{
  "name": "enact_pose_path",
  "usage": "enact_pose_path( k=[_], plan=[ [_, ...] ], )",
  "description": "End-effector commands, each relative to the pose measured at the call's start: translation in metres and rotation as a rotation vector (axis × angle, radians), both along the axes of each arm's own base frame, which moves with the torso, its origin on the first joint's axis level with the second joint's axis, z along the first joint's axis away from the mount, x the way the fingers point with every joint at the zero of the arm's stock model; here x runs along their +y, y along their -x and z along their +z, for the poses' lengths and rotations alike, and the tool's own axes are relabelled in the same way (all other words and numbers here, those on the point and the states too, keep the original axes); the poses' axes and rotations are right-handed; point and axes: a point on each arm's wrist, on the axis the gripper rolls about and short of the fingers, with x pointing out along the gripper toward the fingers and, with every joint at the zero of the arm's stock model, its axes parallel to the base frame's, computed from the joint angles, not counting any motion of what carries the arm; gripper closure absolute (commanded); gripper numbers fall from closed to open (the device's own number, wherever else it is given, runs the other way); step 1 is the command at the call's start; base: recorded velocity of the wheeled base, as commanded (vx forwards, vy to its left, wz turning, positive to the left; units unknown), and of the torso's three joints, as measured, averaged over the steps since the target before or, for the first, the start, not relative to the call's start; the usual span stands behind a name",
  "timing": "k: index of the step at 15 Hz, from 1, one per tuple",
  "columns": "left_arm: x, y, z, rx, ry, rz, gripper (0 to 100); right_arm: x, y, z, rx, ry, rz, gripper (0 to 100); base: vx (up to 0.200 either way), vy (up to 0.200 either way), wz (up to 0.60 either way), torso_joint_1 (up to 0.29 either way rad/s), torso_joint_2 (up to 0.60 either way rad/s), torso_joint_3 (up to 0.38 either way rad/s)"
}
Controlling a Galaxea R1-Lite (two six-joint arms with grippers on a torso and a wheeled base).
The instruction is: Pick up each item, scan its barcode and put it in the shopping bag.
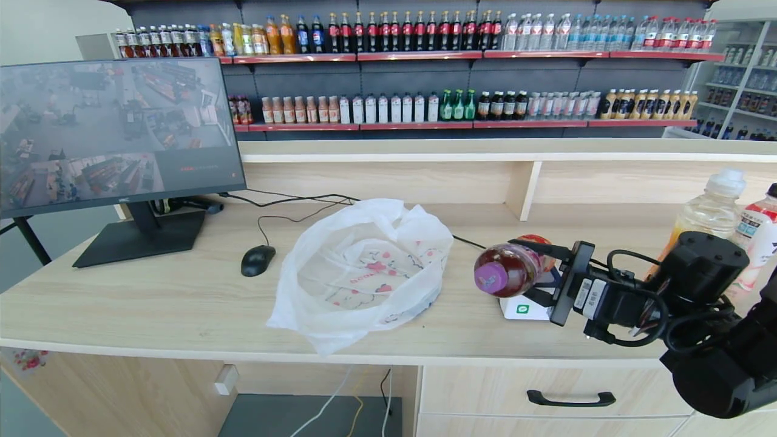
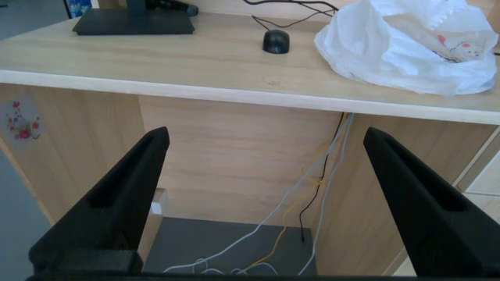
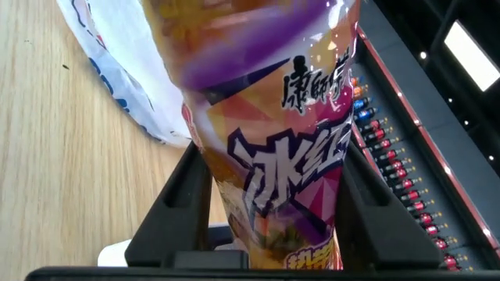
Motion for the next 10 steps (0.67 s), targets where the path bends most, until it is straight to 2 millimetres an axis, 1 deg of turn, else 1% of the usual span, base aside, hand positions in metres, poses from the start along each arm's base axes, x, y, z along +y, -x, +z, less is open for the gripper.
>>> enact_pose_path(
  k=[1, 7, 9, 10],
  plan=[
    [0.0, 0.0, 0.0, 0.001, 0.0, 0.0, 0, -0.001, 0.003, 0.01, -0.018, -0.019, 0.0, 100, 0.0, 0.0, 0.0, 0.0, 0.0, 0.0],
    [0.0, 0.0, 0.0, 0.0, 0.0, 0.0, 0, -0.004, 0.017, 0.041, -0.022, -0.108, -0.02, 100, 0.0, 0.0, 0.0, 0.0, 0.0, 0.0],
    [0.0, 0.0, 0.0, 0.0, 0.0, 0.0, 0, -0.005, 0.024, 0.053, -0.03, -0.141, -0.028, 100, 0.0, 0.0, 0.0, 0.0, 0.0, 0.0],
    [0.0, 0.0, 0.0, 0.0, 0.0, 0.0, 0, -0.005, 0.03, 0.062, -0.035, -0.178, -0.057, 100, 0.0, 0.0, 0.0, 0.0, 0.0, 0.0]
  ],
)
